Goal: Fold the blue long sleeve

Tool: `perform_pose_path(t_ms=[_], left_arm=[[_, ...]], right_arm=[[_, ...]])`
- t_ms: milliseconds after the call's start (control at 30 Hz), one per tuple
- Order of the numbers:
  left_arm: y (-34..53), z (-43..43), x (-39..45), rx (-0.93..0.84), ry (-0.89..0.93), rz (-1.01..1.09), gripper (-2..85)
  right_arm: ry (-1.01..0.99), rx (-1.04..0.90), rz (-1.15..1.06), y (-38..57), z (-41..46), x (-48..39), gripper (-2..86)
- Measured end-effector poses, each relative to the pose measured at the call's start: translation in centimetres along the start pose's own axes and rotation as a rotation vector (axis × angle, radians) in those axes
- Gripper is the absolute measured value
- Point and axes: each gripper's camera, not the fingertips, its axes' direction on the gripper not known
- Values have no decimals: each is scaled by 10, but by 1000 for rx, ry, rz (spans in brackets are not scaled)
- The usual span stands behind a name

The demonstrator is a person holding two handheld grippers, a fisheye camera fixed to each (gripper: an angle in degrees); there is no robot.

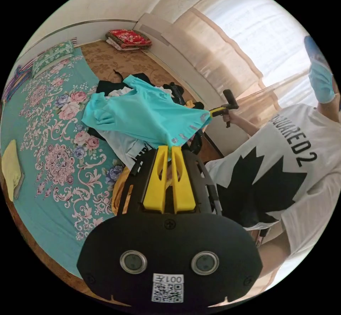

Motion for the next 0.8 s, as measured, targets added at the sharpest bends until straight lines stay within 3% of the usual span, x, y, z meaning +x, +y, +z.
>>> perform_pose_path(t_ms=[133, 267, 400, 533, 733, 800], left_arm=[[92, -26, 41, 52, 22, -42, -10], [196, -70, 62, 283, 15, -189, -10], [247, -102, 15, 433, 5, -307, -10], [236, -149, -63, 453, 24, -349, -10], [206, -335, -101, 566, -52, -173, -9], [212, -403, -86, 536, -181, -117, -9]], right_arm=[[-308, 24, -148, 51, -65, -48, 16], [-531, 177, -163, 94, -81, -79, 15], [-455, 276, -81, 65, -57, -63, 13], [-398, 320, -111, -19, -36, -64, 13], [-284, 516, -270, -132, -40, -184, 13], [-199, 548, -341, -144, -32, -242, 12]])
